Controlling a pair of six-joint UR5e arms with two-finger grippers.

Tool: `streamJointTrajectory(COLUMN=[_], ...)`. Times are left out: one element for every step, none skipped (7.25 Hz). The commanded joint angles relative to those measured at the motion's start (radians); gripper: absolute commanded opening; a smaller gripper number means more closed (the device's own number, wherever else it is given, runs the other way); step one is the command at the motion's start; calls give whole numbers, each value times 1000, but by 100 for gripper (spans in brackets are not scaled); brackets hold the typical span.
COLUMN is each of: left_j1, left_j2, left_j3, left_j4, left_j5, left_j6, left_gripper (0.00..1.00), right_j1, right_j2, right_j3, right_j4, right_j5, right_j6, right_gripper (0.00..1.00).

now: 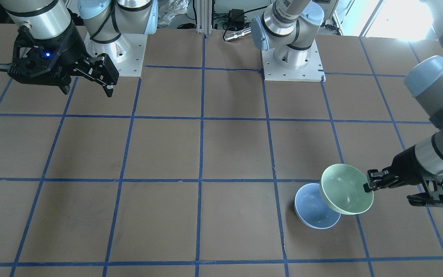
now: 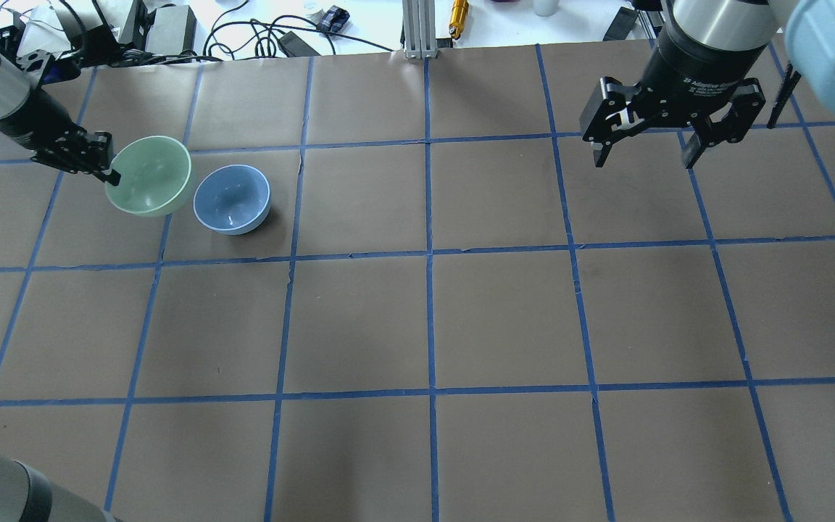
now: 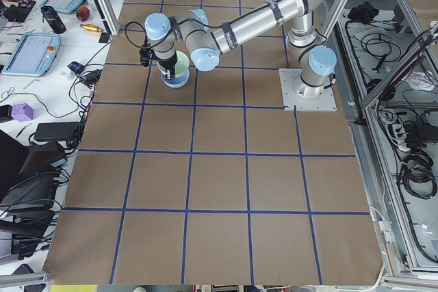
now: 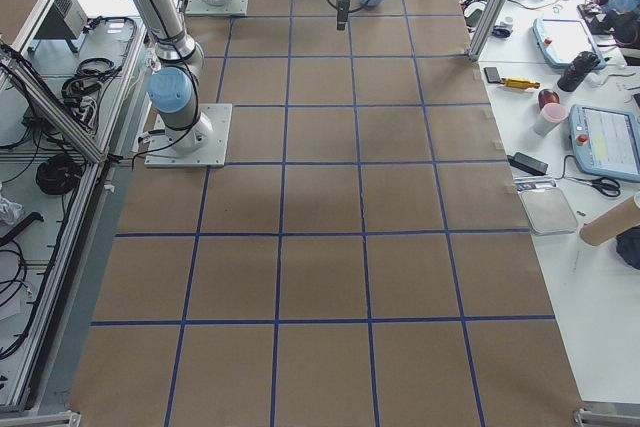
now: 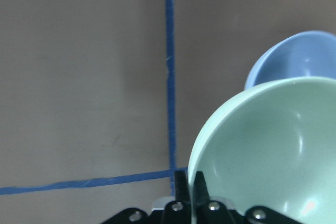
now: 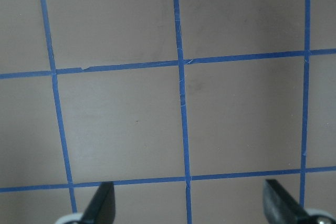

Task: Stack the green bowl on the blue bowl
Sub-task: 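Lift the green bowl and carry it over the blue bowl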

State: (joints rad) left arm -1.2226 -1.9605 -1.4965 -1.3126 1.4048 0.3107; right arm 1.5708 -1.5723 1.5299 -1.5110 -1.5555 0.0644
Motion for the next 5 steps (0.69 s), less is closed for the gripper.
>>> streamJointTrajectory(left_j1=[-63, -63, -63, -63, -63], left_j2=[-17, -24, -35, -41, -41], left_j3=[1, -8, -14, -17, -34], left_j4=[35, 39, 77, 96, 96], left_j5=[5, 19, 79, 92, 91], left_j6=[-90, -85, -52, -27, -22], left_gripper=[0, 0, 0, 0, 0], right_j1=[0, 0, 0, 0, 0], right_j2=[0, 0, 0, 0, 0], right_j3=[0, 0, 0, 0, 1], right_j4=[0, 0, 0, 0, 0], right_j5=[0, 0, 0, 0, 0], right_j6=[0, 0, 0, 0, 0], right_gripper=[100, 100, 100, 100, 100])
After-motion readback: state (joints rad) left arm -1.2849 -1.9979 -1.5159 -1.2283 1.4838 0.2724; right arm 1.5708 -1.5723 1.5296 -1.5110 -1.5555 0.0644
